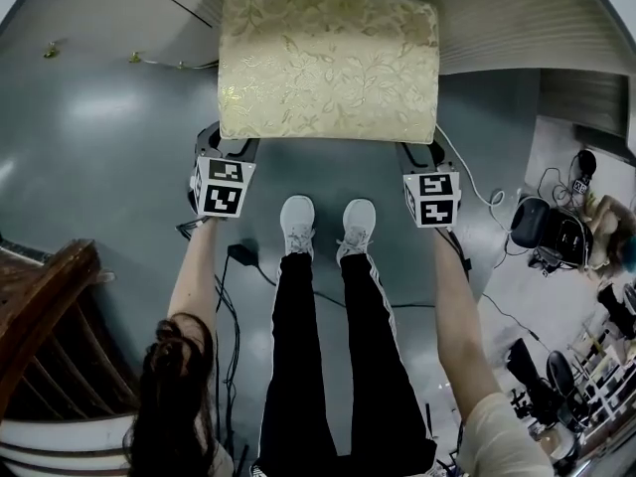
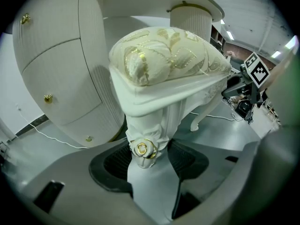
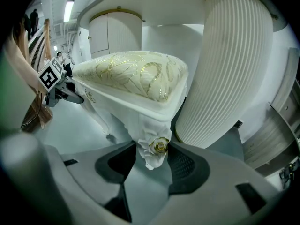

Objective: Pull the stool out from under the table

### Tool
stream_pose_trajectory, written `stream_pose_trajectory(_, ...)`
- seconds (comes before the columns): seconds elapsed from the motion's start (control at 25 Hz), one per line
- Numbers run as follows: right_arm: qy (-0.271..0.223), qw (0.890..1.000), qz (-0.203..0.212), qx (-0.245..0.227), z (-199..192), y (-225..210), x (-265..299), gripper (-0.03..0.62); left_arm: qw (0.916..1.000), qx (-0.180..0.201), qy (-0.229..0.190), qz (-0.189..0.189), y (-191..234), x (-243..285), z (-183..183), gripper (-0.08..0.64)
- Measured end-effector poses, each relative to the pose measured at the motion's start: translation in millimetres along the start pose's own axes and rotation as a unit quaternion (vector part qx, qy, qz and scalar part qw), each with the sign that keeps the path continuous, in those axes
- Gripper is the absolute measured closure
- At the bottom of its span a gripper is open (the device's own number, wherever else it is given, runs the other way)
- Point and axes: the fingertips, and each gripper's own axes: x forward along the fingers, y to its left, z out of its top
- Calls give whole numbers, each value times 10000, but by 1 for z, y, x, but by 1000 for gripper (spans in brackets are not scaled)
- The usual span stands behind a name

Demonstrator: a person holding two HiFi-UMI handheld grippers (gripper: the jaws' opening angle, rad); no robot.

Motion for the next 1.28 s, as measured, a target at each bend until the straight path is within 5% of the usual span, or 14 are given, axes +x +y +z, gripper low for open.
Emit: stream_pose_trajectory(1.28,502,9980,356,140,-2,8,-11,367,9982,-72,562,-190,0,-14,0,301)
